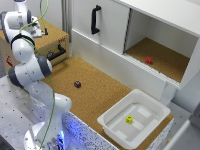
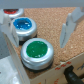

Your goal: Turn on the green light lamp

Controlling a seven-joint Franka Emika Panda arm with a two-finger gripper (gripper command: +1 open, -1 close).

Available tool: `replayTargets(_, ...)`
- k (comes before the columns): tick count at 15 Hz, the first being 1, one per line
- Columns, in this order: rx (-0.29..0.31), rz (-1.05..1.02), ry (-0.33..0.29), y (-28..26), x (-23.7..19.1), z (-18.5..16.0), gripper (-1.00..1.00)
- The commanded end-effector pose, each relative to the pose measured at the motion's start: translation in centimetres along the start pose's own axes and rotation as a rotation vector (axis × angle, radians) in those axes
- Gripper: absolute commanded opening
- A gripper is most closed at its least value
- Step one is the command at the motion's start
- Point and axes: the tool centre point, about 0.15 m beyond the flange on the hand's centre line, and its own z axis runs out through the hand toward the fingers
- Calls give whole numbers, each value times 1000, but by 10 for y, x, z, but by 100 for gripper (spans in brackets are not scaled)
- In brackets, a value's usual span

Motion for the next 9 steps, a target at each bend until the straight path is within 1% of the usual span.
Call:
replayTargets(1,-31,-45,-92,-8,25,5,-100)
replayTargets(9,-20,13,-76,-4,26,22,-100)
